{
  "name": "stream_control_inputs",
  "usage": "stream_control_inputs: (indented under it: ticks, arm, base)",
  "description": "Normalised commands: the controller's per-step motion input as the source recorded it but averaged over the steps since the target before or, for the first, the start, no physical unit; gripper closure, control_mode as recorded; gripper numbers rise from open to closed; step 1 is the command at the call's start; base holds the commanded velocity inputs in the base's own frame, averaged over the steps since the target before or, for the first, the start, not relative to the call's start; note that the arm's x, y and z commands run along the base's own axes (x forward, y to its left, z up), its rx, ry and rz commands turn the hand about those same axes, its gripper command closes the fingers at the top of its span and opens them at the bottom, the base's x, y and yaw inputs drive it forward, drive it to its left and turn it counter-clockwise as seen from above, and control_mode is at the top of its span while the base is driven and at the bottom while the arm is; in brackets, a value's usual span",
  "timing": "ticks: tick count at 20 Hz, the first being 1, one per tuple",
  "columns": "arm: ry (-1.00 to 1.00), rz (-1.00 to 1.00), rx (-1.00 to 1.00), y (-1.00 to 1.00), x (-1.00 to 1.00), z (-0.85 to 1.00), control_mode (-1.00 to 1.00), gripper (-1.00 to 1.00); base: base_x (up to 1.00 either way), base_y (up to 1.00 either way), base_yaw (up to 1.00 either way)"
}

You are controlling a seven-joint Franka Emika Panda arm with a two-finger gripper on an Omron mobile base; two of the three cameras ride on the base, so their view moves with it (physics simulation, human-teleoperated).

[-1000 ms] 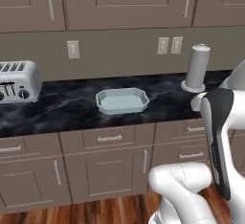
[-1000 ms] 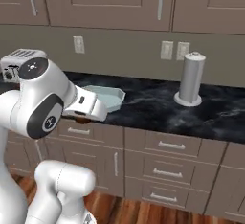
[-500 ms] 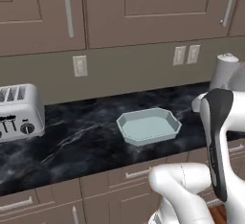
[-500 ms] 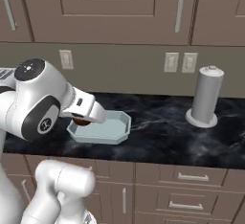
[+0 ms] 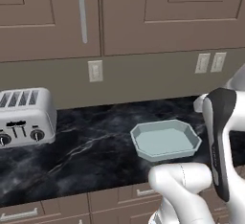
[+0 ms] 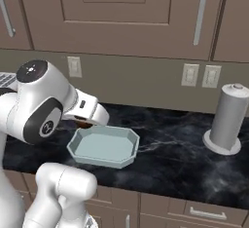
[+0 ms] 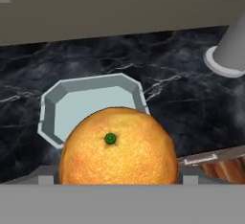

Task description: Pick the mango and orange from the fridge and place them inside the tupperware on the counter.

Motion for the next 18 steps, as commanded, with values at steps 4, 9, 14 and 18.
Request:
stream_control_inputs:
  ticks: [4, 9, 14, 18]
  arm:
    - [0.31, 0.19, -0.02, 0.0, 0.2, -0.52, -1.0, 1.0]
    - [0.08, 0.06, -0.03, 0.0, 0.23, -0.59, -1.0, 1.0]
    - [0.04, 0.0, 0.0, 0.07, 0.44, -0.58, -1.0, 1.0]
    - [0.0, 0.0, 0.0, 0.0, 0.59, -0.62, -1.0, 1.0]
  base:
    - [0.0, 0.0, 0.0]
    - [0.0, 0.0, 0.0]
    - [0.0, 0.0, 0.0]
    - [0.0, 0.0, 0.0]
